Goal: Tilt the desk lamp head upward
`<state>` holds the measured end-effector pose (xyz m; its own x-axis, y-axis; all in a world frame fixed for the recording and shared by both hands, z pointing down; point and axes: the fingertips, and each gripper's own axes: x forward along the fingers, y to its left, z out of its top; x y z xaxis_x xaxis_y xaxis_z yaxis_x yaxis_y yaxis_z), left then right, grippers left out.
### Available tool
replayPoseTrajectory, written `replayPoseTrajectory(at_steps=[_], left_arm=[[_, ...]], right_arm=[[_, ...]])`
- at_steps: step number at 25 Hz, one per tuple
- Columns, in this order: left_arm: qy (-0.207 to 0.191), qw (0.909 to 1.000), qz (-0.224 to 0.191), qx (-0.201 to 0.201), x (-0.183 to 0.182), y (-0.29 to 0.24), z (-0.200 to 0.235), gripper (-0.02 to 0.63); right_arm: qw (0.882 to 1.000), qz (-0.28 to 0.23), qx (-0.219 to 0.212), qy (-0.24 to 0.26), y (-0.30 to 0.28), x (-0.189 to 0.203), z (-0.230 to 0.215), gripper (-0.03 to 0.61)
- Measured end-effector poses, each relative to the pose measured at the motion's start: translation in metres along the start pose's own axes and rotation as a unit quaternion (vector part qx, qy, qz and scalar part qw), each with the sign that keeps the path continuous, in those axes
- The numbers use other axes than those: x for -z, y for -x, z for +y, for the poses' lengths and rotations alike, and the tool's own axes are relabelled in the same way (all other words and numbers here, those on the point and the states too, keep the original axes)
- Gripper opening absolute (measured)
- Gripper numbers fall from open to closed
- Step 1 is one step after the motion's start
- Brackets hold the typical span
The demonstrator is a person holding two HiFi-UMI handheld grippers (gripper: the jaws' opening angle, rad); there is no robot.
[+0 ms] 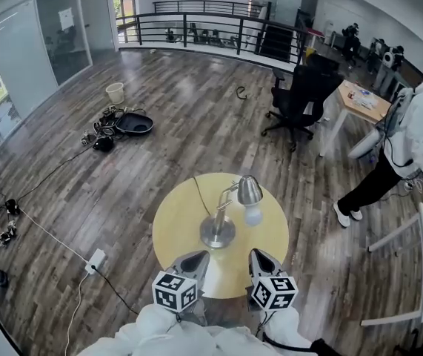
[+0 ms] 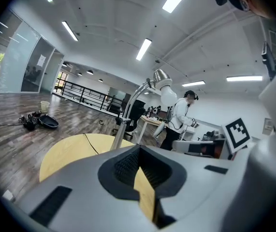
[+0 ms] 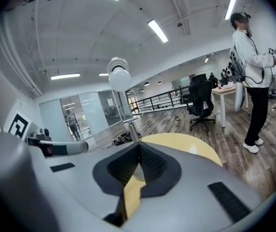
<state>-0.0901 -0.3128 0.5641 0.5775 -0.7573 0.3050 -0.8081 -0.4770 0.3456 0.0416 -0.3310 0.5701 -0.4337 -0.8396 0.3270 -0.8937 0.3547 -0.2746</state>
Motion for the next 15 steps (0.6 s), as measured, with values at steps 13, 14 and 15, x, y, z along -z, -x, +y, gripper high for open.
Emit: replayPoseTrajectory(at_steps=[13,14,15], left_arm=[[0.011,0.9987,0.0,-0.049,0.062,0.069,-0.115,0.002],[0.009,0.9987,-0.003,-0.05,0.06,0.075,-0.12,0.002],[0.007,0.9986,-0.005,-0.051,0.059,0.08,-0.124,0.002]], right_arm=[[0.999,0.021,-0.035,0.03,0.121,0.039,0.006,0.012],[0.999,0.018,-0.038,0.031,0.126,0.038,0.01,0.014],[0.999,0.015,-0.04,0.032,0.129,0.037,0.014,0.012]])
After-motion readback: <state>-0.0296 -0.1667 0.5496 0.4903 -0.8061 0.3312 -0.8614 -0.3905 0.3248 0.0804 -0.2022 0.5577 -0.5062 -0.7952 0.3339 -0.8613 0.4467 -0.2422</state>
